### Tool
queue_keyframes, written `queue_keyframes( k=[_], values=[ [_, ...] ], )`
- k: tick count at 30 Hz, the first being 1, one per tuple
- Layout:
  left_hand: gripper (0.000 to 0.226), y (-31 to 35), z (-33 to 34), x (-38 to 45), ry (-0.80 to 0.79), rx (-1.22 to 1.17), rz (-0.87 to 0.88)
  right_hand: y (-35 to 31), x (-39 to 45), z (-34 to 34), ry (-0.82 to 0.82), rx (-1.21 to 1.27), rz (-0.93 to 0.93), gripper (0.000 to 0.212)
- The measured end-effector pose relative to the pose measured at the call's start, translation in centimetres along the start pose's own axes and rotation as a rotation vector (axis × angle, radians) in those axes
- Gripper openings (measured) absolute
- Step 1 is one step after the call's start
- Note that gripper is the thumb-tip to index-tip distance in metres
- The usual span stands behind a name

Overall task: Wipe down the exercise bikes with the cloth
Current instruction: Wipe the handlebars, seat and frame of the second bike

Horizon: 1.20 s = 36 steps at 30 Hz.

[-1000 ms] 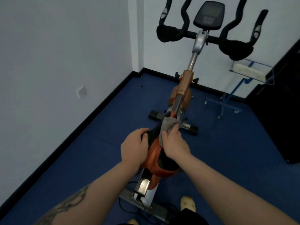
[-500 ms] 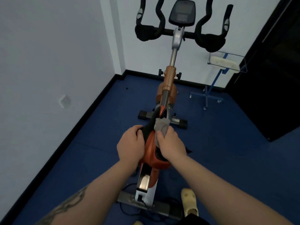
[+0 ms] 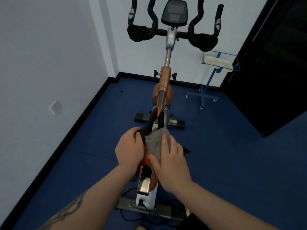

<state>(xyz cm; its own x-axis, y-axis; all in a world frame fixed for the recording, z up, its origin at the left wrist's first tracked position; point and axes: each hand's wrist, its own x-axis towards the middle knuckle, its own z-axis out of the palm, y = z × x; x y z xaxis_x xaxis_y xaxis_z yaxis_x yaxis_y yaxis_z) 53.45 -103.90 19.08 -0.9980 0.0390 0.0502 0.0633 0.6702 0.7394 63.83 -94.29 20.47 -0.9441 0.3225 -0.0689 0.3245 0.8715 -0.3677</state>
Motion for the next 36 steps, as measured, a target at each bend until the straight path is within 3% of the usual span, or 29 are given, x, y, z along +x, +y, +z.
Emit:
queue_keyframes(
  k=[6, 9, 11, 16, 20, 22, 26, 28, 32, 36],
  values=[
    [0.033, 0.2, -0.1, 0.1, -0.016, 0.017, 0.004, 0.1, 5.4, -1.2, -0.111, 0.225, 0.229, 0.076],
    [0.033, 0.0, 0.0, 0.0, -0.001, 0.004, 0.003, -0.3, 1.8, -0.2, -0.008, 0.104, 0.079, 0.081],
    [0.032, 0.0, 0.1, 0.0, 0.01, 0.008, 0.007, 0.4, 1.3, -0.2, -0.034, 0.101, 0.024, 0.082],
    [0.032, 0.1, 0.0, 0.0, -0.004, 0.029, 0.008, 0.5, 6.2, -1.5, -0.154, 0.259, 0.23, 0.069],
    [0.032, 0.2, 0.0, 0.0, -0.004, 0.008, 0.0, -0.1, 2.4, -0.7, 0.007, 0.166, 0.103, 0.076],
    [0.032, 0.3, 0.0, 0.0, -0.002, 0.007, 0.002, 0.4, 1.4, -0.5, 0.008, 0.147, 0.031, 0.079],
    [0.032, 0.3, -0.1, 0.1, -0.011, 0.022, 0.011, 0.9, 4.5, -1.5, -0.121, 0.227, 0.165, 0.072],
    [0.032, 0.3, -0.1, 0.1, -0.012, 0.02, 0.007, 0.3, 3.9, -1.5, -0.07, 0.197, 0.18, 0.071],
    [0.032, 0.1, 0.0, 0.0, 0.004, 0.018, 0.006, 0.2, 0.6, -0.5, -0.038, 0.001, 0.016, 0.08],
    [0.032, 0.1, -0.1, 0.0, -0.008, 0.017, 0.005, -0.2, 4.2, -1.4, -0.064, 0.114, 0.166, 0.074]
  ],
)
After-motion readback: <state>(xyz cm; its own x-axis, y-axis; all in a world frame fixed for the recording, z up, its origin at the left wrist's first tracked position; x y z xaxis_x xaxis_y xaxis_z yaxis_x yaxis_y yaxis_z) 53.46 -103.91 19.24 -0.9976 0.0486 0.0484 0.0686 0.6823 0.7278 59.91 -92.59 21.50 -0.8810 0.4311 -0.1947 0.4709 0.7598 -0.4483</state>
